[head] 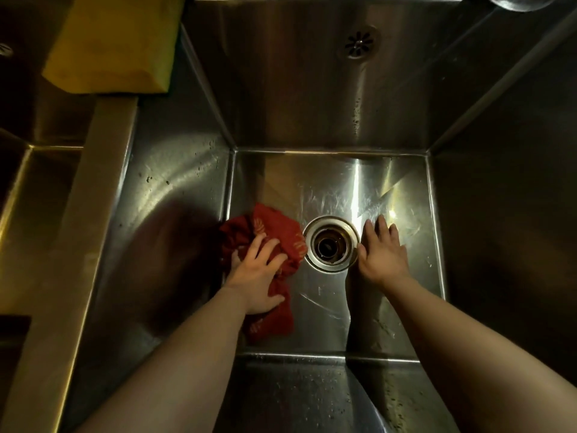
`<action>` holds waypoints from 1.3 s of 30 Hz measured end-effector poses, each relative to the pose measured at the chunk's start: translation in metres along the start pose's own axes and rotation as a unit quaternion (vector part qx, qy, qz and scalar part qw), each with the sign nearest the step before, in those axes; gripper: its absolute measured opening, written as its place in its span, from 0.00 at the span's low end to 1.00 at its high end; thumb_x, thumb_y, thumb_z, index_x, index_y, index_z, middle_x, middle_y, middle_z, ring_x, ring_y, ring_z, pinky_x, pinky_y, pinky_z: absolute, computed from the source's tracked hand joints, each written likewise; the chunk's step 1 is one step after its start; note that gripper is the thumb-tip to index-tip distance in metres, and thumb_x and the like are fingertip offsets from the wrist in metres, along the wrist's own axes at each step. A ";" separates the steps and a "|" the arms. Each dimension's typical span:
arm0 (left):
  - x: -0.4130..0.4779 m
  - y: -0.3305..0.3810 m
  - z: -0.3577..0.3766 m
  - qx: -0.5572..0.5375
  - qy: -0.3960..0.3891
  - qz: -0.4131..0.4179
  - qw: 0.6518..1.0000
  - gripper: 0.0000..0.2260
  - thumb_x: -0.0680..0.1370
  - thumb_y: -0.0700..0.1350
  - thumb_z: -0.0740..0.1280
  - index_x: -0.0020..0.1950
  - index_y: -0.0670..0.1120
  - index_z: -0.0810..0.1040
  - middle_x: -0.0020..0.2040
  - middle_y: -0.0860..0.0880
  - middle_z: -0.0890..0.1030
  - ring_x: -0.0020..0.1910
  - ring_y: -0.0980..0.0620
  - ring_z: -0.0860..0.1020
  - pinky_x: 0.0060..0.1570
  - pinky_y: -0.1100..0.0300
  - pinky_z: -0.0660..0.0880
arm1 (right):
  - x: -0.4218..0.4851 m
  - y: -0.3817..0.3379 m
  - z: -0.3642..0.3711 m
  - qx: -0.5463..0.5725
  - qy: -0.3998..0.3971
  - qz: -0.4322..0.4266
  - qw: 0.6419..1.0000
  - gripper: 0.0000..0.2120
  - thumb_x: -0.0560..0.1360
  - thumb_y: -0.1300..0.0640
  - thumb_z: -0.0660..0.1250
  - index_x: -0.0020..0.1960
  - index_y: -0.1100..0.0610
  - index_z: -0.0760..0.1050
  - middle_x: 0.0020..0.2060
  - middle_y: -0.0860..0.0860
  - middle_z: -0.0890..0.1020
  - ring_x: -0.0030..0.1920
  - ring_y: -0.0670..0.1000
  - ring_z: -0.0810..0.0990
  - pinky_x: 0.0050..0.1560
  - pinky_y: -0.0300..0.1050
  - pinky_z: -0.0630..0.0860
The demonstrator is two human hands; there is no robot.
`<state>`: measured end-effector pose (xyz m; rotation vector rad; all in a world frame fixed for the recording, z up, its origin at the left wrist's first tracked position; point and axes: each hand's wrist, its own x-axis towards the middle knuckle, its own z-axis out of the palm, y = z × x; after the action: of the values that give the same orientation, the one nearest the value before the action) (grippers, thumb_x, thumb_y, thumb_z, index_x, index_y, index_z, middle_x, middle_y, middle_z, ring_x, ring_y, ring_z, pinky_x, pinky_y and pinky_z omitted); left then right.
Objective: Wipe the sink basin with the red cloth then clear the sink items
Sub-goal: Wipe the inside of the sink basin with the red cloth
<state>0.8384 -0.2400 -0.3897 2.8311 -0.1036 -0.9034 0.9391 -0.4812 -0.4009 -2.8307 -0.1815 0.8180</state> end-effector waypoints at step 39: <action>0.017 0.028 -0.013 -0.132 0.061 -0.045 0.988 0.16 0.73 0.43 0.69 0.58 0.55 0.71 0.72 0.54 0.56 0.74 0.49 0.47 0.61 0.37 0.69 | 0.002 0.014 0.003 0.005 0.026 0.001 1.000 0.26 0.81 0.50 0.50 0.76 0.49 0.48 0.77 0.50 0.45 0.76 0.57 0.43 0.73 0.60 0.51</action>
<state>0.8595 -0.2674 -0.3842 2.6500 0.1501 -0.7003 0.9398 -0.4942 -0.4072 -2.8395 -0.1660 0.7419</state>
